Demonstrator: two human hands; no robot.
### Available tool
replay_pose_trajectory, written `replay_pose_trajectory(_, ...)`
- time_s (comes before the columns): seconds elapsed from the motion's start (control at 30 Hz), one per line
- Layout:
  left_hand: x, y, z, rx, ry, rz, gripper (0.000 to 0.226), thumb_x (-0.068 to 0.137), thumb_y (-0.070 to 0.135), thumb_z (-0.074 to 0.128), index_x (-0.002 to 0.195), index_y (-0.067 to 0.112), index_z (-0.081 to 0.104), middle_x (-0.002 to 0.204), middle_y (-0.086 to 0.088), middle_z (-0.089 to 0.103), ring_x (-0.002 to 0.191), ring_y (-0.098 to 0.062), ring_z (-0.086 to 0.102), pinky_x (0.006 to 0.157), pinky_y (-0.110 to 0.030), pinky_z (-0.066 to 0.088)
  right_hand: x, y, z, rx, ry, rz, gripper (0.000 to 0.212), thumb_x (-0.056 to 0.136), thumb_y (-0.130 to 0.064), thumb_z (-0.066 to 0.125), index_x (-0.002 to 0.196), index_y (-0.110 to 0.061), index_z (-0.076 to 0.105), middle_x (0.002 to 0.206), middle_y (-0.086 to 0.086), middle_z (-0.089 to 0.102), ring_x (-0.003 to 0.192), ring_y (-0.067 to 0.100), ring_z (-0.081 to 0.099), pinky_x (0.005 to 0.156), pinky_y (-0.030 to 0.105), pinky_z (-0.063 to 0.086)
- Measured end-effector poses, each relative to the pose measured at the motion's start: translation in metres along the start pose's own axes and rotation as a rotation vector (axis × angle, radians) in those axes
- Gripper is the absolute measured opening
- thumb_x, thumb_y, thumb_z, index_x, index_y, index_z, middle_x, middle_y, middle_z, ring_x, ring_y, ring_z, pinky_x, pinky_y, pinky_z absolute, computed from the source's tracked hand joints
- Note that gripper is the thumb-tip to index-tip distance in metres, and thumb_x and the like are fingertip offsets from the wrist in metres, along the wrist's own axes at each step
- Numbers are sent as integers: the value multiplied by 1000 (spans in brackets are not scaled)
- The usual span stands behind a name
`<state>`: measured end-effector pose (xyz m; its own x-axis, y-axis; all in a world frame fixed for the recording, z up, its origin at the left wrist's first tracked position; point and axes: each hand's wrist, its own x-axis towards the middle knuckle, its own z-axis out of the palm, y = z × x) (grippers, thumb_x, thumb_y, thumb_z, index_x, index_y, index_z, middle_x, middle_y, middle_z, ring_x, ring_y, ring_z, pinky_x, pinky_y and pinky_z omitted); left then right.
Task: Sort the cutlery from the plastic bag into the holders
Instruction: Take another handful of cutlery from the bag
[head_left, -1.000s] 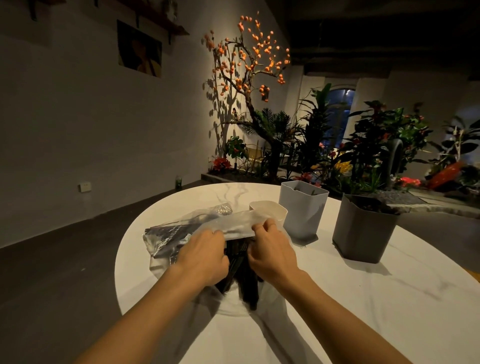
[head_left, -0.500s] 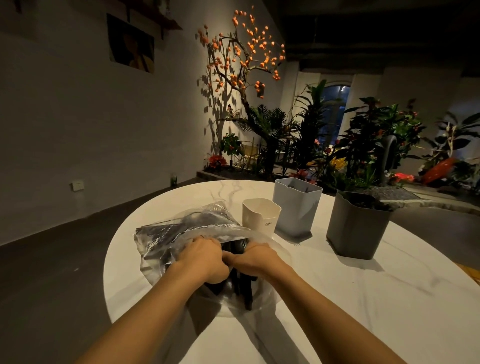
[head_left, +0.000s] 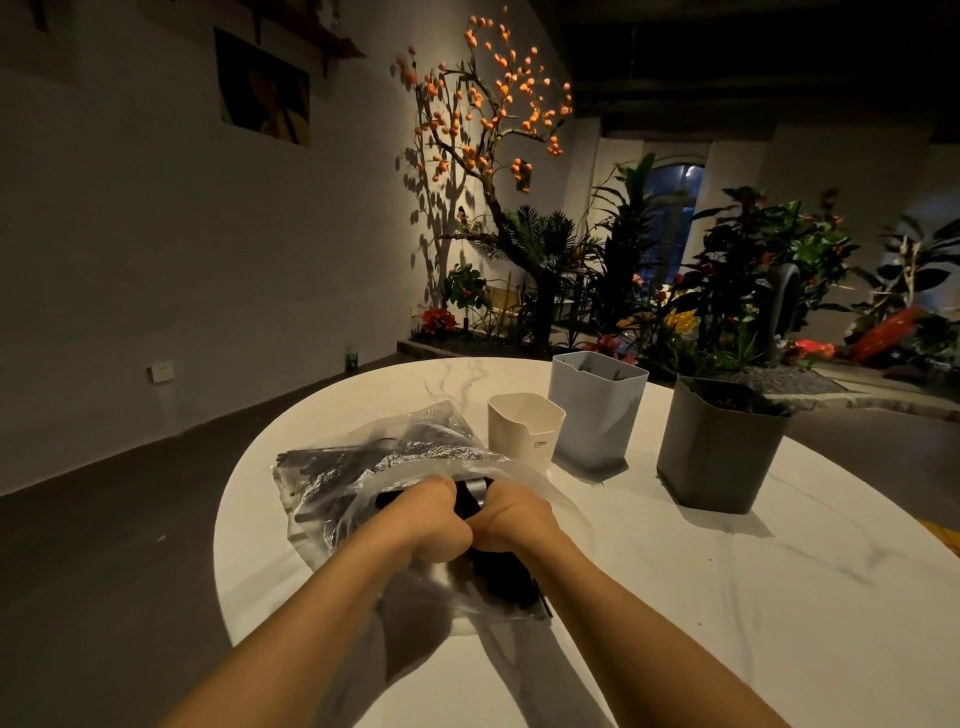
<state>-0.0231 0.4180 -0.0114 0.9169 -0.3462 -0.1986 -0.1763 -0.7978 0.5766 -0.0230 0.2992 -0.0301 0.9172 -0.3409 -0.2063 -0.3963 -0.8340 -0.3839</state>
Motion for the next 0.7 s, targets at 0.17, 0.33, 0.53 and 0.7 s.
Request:
replay_pose_trajectory(0.17,3,1,4,-32,-17,-7,50,86,5,52,135,14,47,108,-13,61,93,-28,68,71,-36,59,0,5,-2,-31,18,-27,29,74,-36,78,95,-27,61,103,2,70,99,22,66,93,37,55)
replay_pose_trajectory(0.33,-1,1,6,-40,-7,7,47,88,9,54,134,15,46,109,-15,63,96,-31,70,67,-33,57,-3,8,-3,-77,35,-38,30,78,-32,76,104,-23,67,97,1,67,96,23,66,89,36,56)
replay_pose_trajectory(0.53,-5,1,4,-30,7,28,40,88,11,60,127,14,53,107,-10,64,94,-26,69,57,-28,50,-8,15,-16,-164,15,-82,32,84,-20,74,115,-15,66,102,7,62,96,26,62,91,37,54)
replay_pose_trajectory(0.7,-11,6,1,-15,18,31,27,88,10,60,114,16,56,88,-3,64,78,-17,61,52,-24,44,-11,28,-23,-145,17,-96,29,87,-22,73,114,-13,68,111,10,67,95,24,62,89,36,55)
